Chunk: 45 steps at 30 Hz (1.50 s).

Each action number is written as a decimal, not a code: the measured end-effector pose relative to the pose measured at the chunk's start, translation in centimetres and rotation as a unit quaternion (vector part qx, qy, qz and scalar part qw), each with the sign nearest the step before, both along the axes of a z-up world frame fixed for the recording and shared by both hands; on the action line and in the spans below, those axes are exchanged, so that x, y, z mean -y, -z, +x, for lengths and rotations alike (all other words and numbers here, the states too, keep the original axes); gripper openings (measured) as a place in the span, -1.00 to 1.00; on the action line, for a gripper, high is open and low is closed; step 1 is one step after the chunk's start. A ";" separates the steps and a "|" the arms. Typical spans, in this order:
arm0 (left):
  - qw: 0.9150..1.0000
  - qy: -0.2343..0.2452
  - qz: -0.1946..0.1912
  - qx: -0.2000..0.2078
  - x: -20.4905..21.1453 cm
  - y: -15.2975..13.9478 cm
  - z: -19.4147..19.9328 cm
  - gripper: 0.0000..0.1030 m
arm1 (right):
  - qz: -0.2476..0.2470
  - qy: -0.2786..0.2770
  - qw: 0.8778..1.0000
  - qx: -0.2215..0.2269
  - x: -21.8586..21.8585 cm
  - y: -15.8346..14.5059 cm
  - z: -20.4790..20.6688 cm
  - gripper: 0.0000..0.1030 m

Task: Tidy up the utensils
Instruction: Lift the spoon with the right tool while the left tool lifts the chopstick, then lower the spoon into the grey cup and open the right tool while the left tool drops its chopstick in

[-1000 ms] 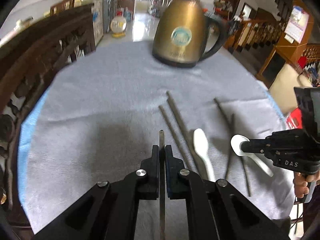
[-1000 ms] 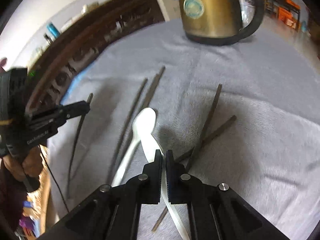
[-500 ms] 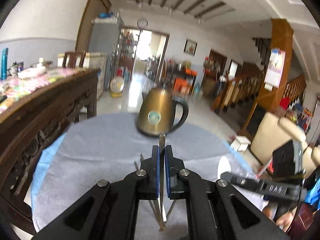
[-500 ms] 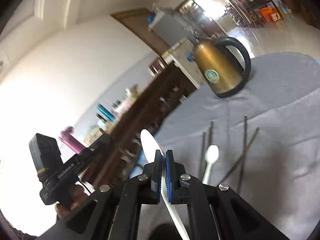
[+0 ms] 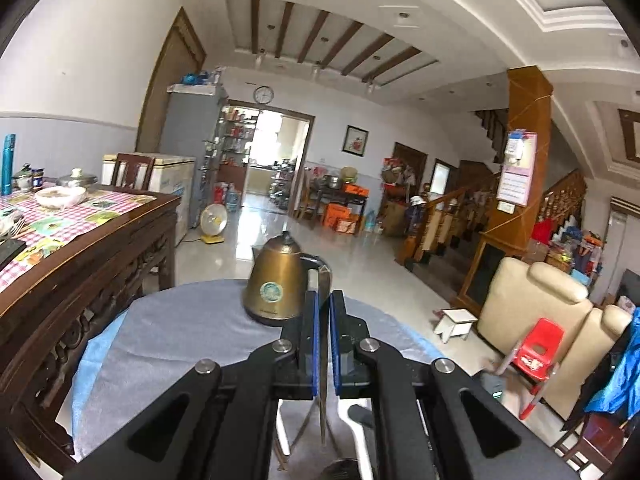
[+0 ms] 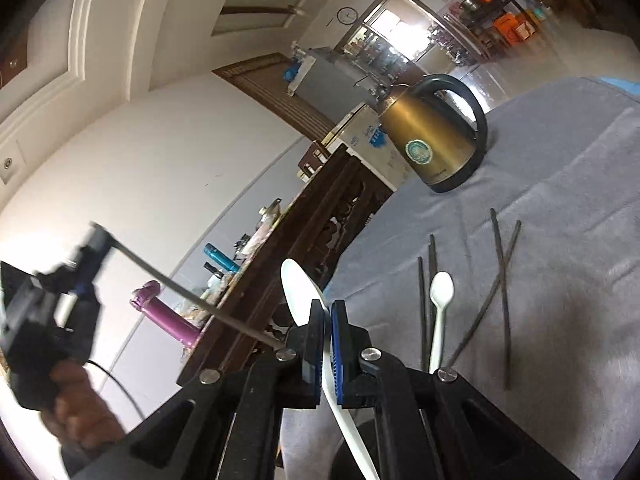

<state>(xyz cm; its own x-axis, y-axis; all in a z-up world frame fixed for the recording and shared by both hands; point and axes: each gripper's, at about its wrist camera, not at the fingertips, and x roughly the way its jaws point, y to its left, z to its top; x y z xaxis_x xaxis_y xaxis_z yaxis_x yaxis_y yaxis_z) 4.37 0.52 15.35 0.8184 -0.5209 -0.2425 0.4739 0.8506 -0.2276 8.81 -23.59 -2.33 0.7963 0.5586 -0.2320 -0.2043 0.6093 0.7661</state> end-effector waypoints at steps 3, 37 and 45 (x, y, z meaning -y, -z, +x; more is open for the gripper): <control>1.000 0.010 0.010 -0.003 0.6 -0.3 -1.0 -0.91 | 0.008 0.008 1.000 -0.004 0.3 0.7 -0.5 -0.91; 0.980 -0.039 0.100 -0.166 -1.3 9.4 -0.8 0.22 | -0.058 0.066 0.996 0.012 3.4 -1.1 -7.8 0.52; 0.960 -0.116 0.156 -0.203 -2.6 12.2 1.4 0.27 | -0.083 0.095 0.992 -0.015 4.4 -0.9 -7.4 0.40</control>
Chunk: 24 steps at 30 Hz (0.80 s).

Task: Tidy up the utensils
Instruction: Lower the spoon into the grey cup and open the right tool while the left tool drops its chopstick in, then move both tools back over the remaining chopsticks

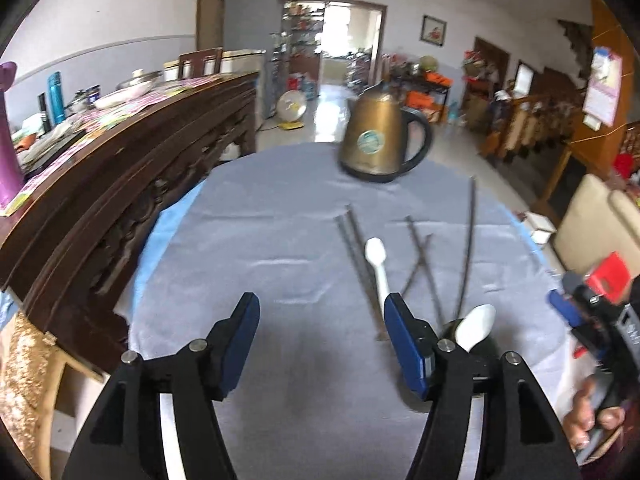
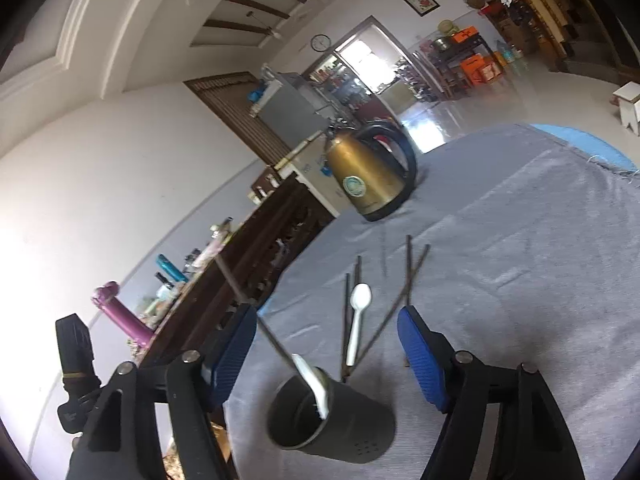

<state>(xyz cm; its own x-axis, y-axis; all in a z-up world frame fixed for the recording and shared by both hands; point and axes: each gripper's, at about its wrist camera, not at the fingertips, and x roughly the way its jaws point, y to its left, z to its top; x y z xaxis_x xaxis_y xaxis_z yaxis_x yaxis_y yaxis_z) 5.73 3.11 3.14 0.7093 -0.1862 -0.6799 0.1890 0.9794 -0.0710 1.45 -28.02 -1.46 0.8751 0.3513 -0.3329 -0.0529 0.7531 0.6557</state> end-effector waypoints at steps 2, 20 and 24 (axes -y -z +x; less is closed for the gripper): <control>1.000 -0.010 0.019 -0.002 -0.1 0.6 0.3 0.27 | -0.003 0.001 1.000 -0.008 0.1 0.2 0.3 0.33; 0.995 -0.042 0.088 -0.002 -0.2 1.9 1.0 0.29 | -0.036 -0.009 0.998 -0.045 -1.2 0.9 1.0 0.30; 0.994 -0.045 0.095 0.001 -0.2 2.0 1.1 0.29 | -0.039 -0.006 0.998 -0.050 -1.3 1.0 1.1 0.30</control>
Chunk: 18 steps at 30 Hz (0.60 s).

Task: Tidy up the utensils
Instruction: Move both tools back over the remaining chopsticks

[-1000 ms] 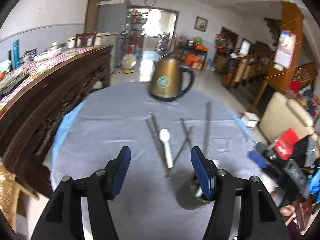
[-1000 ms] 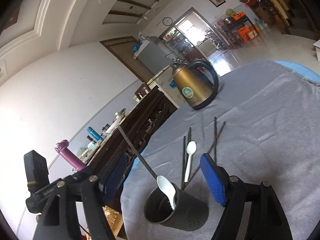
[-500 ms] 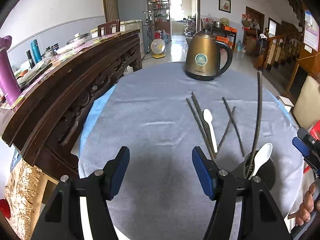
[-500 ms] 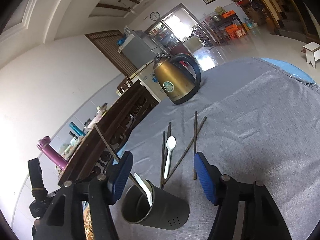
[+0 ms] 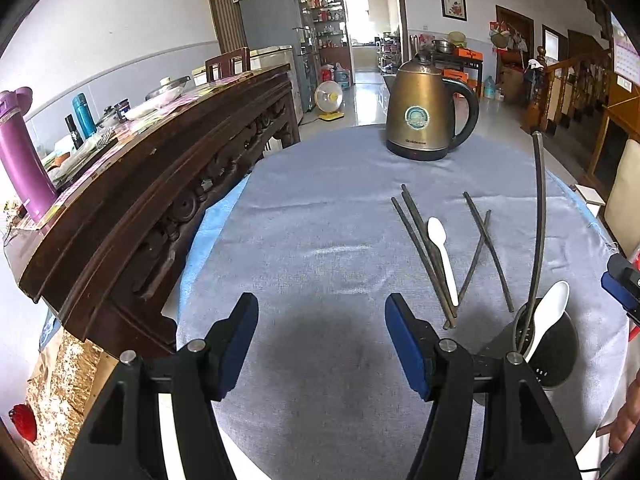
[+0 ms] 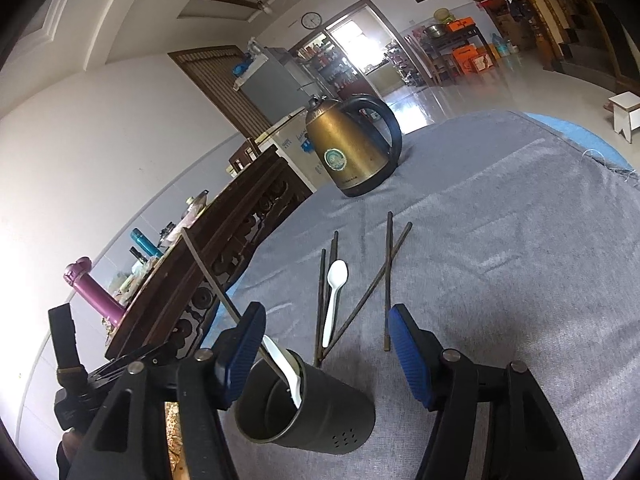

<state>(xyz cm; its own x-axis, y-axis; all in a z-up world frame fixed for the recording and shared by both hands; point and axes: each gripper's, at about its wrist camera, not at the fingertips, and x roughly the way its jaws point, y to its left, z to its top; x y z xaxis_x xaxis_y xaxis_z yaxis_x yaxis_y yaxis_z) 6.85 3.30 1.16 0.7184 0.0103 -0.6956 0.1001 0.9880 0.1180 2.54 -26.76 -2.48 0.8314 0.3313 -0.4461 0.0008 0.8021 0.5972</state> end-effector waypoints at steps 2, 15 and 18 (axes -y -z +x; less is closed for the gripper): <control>1.000 -0.004 0.002 0.000 -0.2 0.1 0.2 0.29 | 0.000 0.000 1.000 -0.004 0.0 0.2 0.1 0.30; 0.998 -0.030 0.027 -0.042 -1.0 2.8 2.5 0.30 | -0.006 0.002 0.999 -0.034 -0.1 1.5 1.5 0.30; 0.997 -0.032 0.017 -0.062 -1.3 3.7 3.5 0.30 | -0.013 0.001 0.999 -0.047 -0.2 1.9 2.3 0.30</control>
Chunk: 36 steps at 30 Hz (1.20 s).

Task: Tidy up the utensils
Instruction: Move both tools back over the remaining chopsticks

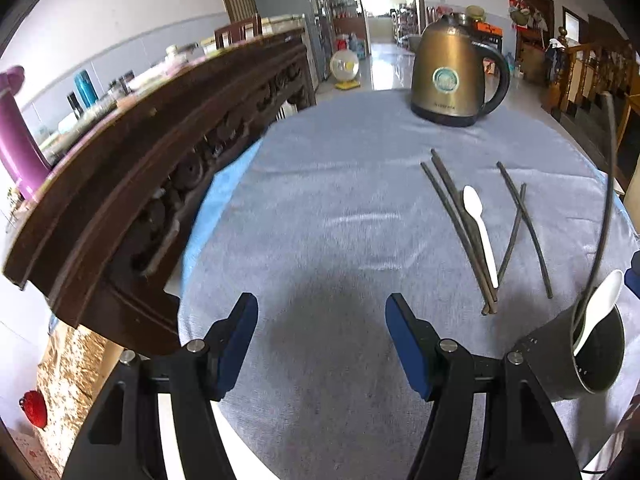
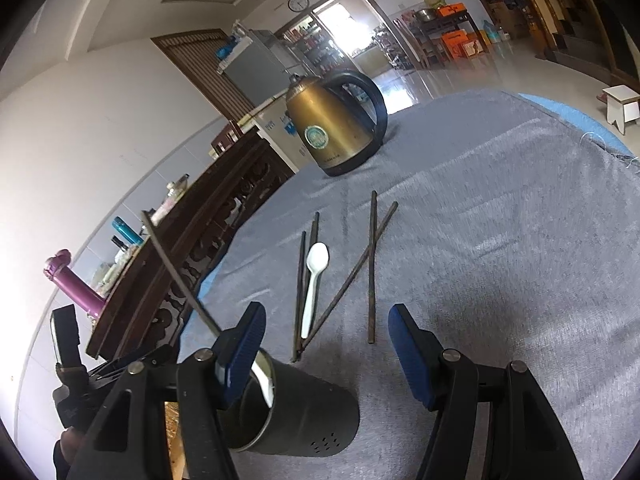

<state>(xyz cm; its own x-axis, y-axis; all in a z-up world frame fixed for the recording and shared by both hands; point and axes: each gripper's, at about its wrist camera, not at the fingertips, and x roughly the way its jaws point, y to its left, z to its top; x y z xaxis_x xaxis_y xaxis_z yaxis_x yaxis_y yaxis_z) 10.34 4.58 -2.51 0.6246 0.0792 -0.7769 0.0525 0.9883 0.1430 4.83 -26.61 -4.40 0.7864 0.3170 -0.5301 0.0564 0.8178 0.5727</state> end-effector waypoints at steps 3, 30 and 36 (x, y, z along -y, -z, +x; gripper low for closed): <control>1.000 -0.001 -0.017 -0.018 -0.3 0.8 1.1 0.30 | -0.013 -0.008 1.000 -0.026 -0.1 0.4 1.6 0.30; 0.987 0.049 -0.106 -0.108 7.4 4.8 22.9 0.30 | -0.157 -0.044 0.963 -0.212 0.2 5.6 27.9 -0.29; 0.980 0.058 -0.135 -0.133 9.5 5.6 26.5 0.27 | -0.189 -0.057 0.954 -0.225 -0.7 6.3 28.6 -0.61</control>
